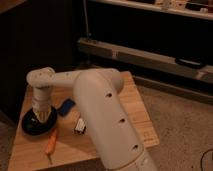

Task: Push the ceramic bowl across the table

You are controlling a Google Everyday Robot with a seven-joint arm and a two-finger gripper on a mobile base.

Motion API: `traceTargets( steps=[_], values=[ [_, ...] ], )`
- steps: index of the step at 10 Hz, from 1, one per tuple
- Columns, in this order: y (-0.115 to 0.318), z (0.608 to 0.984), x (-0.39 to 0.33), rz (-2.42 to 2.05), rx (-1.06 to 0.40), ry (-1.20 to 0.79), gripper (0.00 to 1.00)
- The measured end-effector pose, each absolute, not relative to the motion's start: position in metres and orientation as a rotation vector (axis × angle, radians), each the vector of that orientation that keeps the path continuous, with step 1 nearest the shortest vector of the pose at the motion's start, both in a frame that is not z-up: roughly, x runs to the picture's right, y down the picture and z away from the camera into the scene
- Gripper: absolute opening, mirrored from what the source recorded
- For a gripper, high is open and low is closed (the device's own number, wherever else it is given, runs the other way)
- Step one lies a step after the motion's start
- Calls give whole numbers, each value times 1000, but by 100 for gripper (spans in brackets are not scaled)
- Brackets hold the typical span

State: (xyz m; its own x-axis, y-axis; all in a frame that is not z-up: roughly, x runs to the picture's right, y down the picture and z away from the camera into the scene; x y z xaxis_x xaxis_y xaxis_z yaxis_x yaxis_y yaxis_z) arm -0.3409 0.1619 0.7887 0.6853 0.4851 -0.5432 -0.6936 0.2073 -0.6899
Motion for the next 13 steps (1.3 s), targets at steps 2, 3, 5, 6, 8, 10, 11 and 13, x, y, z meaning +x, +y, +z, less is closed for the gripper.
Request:
traceTargets(
  steps=[2,3,5,6,8,10,11,13],
  values=[
    [161,798,-318,856,-1039,254,0],
    [161,800,-313,863,-1012,263,0],
    [157,808,-295,897,-940,280,0],
    [158,811,-287,904,-898,297,0],
    [160,811,-288,900,-875,296,0],
    [158,809,-295,897,-870,277,0],
    [155,806,-300,894,-874,264,0],
    [150,801,-317,884,-883,235,0]
  ],
)
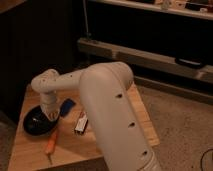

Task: Push the ceramic bowl across the table

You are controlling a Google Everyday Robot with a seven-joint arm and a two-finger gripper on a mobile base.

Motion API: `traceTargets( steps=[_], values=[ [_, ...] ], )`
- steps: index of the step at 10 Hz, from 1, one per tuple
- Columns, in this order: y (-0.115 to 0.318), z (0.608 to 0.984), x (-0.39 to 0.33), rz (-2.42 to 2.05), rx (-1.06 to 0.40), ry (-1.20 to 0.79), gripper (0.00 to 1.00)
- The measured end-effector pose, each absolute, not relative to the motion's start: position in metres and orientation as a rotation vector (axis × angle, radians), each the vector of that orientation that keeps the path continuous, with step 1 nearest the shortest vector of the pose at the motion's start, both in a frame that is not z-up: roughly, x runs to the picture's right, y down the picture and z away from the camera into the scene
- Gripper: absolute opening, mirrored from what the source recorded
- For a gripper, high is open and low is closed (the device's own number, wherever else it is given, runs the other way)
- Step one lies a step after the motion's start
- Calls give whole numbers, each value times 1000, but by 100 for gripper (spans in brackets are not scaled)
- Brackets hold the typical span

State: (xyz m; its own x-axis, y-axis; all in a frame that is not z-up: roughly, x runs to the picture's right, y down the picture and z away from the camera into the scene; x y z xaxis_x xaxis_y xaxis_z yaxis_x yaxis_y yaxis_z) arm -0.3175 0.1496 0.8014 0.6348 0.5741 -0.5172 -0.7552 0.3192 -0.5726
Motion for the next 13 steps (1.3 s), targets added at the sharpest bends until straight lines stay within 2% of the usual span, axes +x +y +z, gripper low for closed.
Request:
traceTargets(
  steps=[5,13],
  values=[
    [161,808,-337,816,-854,228,0],
    [171,827,-309,826,-826,252,0]
  ],
)
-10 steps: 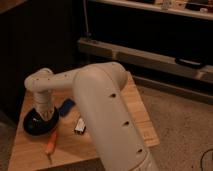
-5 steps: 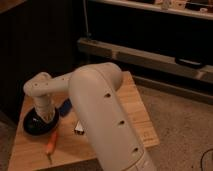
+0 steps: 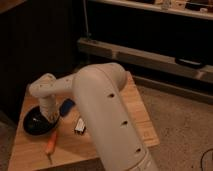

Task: Push the ceramic bowl across the table

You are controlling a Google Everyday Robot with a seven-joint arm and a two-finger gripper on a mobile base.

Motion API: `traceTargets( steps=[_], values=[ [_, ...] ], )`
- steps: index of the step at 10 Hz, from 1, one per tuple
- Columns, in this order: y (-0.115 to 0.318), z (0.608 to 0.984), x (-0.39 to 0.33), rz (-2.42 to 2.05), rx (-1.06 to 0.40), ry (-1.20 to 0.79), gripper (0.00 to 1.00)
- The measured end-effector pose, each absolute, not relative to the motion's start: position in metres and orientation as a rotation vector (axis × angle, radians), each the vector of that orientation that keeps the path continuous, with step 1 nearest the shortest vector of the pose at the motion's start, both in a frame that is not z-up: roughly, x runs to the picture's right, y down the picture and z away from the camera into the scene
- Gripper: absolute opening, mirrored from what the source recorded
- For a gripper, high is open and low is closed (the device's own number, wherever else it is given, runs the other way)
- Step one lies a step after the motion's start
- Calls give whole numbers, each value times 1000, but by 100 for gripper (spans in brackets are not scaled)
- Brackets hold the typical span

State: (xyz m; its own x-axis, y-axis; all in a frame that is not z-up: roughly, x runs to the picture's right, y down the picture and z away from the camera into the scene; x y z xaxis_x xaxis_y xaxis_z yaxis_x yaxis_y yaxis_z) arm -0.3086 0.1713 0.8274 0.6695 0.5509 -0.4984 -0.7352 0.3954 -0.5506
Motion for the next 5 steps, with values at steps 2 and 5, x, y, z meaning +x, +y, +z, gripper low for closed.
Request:
traceTargets(
  steps=[2,5],
  values=[
    [174,829,-306,820,-825,265,0],
    [176,830,-303,809,-821,282,0]
  ],
)
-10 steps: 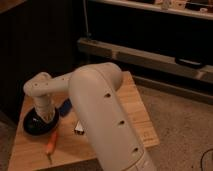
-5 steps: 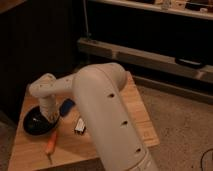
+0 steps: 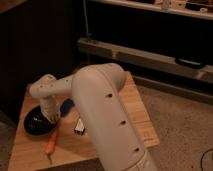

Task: Push the ceramic bowl across the table

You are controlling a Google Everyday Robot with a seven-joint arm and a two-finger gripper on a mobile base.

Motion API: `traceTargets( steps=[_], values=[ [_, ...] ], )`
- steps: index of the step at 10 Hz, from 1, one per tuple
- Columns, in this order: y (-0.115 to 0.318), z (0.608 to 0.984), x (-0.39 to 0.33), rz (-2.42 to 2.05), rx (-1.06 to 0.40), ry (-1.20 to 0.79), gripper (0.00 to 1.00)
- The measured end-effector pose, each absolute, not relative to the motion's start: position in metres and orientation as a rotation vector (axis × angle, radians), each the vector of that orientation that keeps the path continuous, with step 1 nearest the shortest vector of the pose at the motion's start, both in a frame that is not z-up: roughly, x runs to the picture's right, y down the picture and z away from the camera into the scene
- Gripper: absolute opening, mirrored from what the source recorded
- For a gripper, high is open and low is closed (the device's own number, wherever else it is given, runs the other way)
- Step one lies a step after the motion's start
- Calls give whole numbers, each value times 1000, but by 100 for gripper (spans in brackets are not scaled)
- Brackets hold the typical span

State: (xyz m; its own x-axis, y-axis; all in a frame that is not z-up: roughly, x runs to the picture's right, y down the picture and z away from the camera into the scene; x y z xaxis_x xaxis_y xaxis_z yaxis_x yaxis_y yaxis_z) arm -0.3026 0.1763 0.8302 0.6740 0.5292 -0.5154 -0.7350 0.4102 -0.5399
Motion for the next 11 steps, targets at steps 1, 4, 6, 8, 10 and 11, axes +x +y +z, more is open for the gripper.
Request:
traceTargets(
  steps=[1,4,6,8,10,11],
  values=[
    [176,830,-301,812,-818,286,0],
    [171,834,-287,839,-804,314,0],
    [171,839,-277,853,-797,340,0],
    [171,842,-271,859,-793,360,0],
    [171,846,-266,870,-784,382,0],
    [171,848,-262,879,-780,393,0]
  ],
)
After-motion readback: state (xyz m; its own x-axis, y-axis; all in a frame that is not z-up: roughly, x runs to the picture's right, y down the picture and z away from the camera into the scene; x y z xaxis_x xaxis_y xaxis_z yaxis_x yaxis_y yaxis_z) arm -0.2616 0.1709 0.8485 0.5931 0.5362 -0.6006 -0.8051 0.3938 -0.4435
